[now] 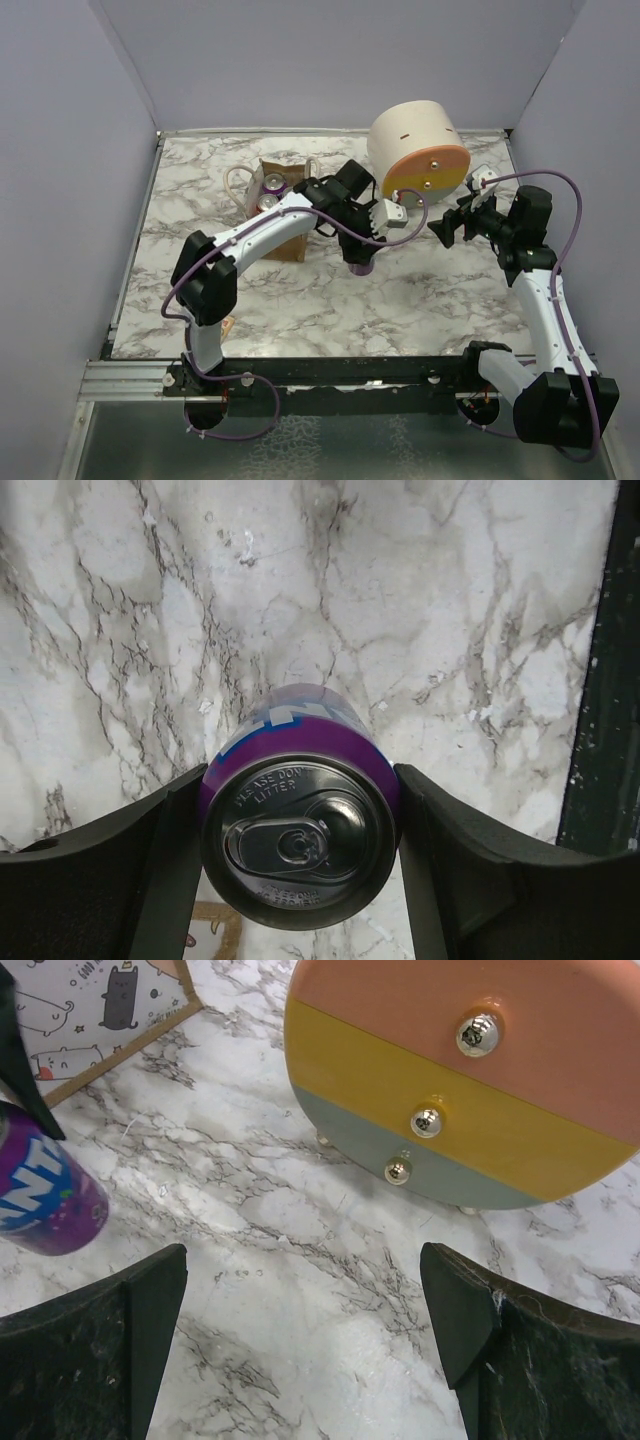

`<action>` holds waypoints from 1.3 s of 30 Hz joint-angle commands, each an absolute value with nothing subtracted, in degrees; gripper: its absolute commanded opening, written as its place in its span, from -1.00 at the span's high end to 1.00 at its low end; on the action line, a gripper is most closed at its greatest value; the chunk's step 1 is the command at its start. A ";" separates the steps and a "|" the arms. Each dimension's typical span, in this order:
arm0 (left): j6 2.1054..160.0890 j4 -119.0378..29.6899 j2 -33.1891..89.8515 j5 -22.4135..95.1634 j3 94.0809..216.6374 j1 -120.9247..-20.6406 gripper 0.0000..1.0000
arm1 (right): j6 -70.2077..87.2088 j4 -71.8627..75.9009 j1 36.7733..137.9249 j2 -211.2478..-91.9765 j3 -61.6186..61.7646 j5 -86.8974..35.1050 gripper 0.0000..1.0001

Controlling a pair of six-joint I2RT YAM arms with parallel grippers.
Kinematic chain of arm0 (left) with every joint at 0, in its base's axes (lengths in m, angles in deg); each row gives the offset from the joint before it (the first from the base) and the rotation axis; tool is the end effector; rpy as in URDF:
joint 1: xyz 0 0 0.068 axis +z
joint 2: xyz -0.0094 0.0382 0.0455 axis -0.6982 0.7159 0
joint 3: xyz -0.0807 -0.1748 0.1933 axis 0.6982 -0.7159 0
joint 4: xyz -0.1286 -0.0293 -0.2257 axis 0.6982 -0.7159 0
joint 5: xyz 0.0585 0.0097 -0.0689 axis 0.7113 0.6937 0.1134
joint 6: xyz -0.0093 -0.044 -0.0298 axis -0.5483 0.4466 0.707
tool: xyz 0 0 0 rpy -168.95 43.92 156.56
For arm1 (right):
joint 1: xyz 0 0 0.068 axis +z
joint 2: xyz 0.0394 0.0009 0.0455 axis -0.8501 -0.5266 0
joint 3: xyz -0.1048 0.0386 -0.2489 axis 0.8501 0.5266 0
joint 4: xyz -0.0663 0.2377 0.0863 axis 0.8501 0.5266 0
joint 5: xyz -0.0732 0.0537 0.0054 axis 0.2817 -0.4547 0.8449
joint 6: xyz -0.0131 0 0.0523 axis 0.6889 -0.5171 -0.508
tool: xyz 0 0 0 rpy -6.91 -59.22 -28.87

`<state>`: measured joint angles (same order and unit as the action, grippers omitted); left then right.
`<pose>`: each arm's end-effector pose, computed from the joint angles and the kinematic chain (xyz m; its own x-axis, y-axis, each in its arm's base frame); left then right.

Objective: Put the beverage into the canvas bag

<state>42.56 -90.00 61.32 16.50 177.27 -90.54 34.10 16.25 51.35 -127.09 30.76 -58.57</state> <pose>0.2728 -0.3092 0.2727 -0.1519 0.7368 -0.6588 0.9883 0.1042 -0.1113 0.2183 -0.0030 0.2982 -0.2627 -0.2157 -0.9405 -0.6005 0.7995 -0.0156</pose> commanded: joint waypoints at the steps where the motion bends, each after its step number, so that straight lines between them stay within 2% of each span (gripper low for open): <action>1: 35.51 -98.08 53.68 10.01 184.20 -90.71 0.86 | 35.00 14.13 50.84 -127.03 31.39 -58.04 -0.99; 12: 31.33 -106.51 45.13 14.09 190.32 -86.24 0.96 | 35.18 14.15 50.75 -127.87 31.42 -58.44 -0.99; 18: 31.55 -106.58 38.74 10.35 190.32 -76.33 0.96 | 35.34 14.14 50.75 -128.05 31.34 -58.31 -0.99; 25: 36.68 -97.97 29.63 9.45 181.38 -61.48 0.96 | 35.42 14.08 50.75 -127.78 31.37 -58.80 -0.99; 33: 42.59 -89.87 30.27 16.55 175.59 -56.35 0.96 | 35.44 14.33 50.75 -127.79 31.23 -59.35 -0.99; 39: 44.59 -87.96 35.92 15.83 176.24 -56.40 0.96 | 35.55 14.36 50.75 -127.52 31.29 -59.28 -0.99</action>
<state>41.97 -95.55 33.74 16.25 175.31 -56.67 34.76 15.88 51.09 -127.96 30.89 -58.61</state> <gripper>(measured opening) 0.682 0.996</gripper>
